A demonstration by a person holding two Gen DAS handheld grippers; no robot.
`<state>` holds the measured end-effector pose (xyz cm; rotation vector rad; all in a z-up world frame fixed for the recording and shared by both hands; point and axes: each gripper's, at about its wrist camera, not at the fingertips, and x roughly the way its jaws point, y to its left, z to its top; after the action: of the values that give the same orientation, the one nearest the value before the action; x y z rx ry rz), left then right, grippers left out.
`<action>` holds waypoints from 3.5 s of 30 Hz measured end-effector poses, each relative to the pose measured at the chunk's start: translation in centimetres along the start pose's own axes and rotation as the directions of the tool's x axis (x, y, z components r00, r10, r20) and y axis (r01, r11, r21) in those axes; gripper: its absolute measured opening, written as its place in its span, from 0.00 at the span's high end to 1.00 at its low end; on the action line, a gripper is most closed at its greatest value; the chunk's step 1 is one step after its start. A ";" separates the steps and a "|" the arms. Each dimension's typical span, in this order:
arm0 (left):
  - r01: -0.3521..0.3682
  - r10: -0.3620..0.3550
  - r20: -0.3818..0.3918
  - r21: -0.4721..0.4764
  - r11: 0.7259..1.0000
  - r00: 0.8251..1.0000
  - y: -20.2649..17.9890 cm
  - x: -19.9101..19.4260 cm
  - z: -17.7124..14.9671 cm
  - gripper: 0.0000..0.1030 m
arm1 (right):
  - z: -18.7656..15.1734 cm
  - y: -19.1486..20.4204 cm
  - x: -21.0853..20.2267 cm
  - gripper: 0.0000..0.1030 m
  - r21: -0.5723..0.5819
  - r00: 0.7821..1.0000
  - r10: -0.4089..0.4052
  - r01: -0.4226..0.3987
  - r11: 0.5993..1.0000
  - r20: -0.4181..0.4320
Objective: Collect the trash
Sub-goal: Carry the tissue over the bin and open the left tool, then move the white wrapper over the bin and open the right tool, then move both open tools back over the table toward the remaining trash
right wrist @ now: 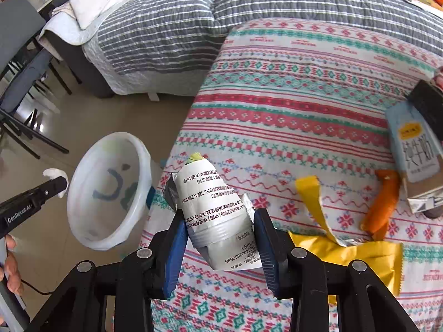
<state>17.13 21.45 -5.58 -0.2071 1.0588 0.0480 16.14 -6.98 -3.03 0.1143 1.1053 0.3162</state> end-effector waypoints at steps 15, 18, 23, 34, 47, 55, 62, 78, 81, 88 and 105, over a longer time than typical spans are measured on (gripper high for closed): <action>-0.089 0.090 0.009 -0.021 0.996 0.996 2.6 -1.0 -0.5 0.29 | 0.3 3.2 1.2 0.58 -0.047 1.000 0.022 -0.022 0.999 0.013; -0.123 0.124 0.001 -0.032 0.992 0.992 3.9 -1.4 -1.0 0.28 | 0.4 4.7 2.2 0.58 -0.069 0.999 0.035 -0.035 0.997 0.009; -0.185 0.184 -0.015 -0.042 0.982 0.983 6.0 -1.9 -2.4 0.17 | 0.7 7.7 4.4 0.58 -0.096 0.997 0.071 -0.070 0.993 0.000; -0.205 0.205 -0.016 -0.006 0.979 0.979 7.5 -2.9 -4.0 0.10 | 1.0 12.3 8.0 0.58 -0.135 0.993 0.116 -0.115 0.984 0.002; -0.204 0.204 -0.019 0.011 0.979 0.979 7.1 -3.2 -4.2 0.09 | 1.2 12.4 7.5 0.29 -0.140 0.993 0.108 -0.101 0.985 0.043; -0.177 0.177 -0.016 0.047 0.983 0.984 4.6 -3.5 -4.2 0.09 | 1.0 8.8 4.5 0.23 -0.103 0.997 0.046 -0.039 0.994 0.069; -0.117 0.119 -0.011 0.098 0.988 0.993 0.4 -3.8 -3.6 0.09 | 0.2 3.6 1.0 0.19 -0.047 0.996 -0.040 0.044 0.998 0.082; 0.012 0.000 -0.045 0.261 0.965 0.999 -13.0 -2.7 -4.2 0.09 | -3.3 -11.8 -6.1 0.17 0.128 0.973 -0.217 0.206 0.970 0.083; 0.032 -0.017 -0.054 0.287 0.957 0.998 -15.6 -2.5 -4.3 0.09 | -4.1 -14.6 -6.9 0.17 0.166 0.967 -0.243 0.228 0.959 0.075; 0.097 -0.075 -0.076 0.338 0.936 0.994 -22.4 -1.5 -4.4 0.09 | -5.8 -20.6 -8.8 0.17 0.266 0.953 -0.298 0.272 0.925 0.061; 0.273 -0.227 -0.157 0.420 0.865 0.961 -33.9 3.7 -5.8 0.32 | -7.4 -31.0 -10.9 0.17 0.406 0.934 -0.355 0.307 0.861 0.047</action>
<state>18.62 -13.11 -6.61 0.0664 1.1093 -0.4407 11.10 -40.23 -4.67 0.2925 1.0352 -0.2268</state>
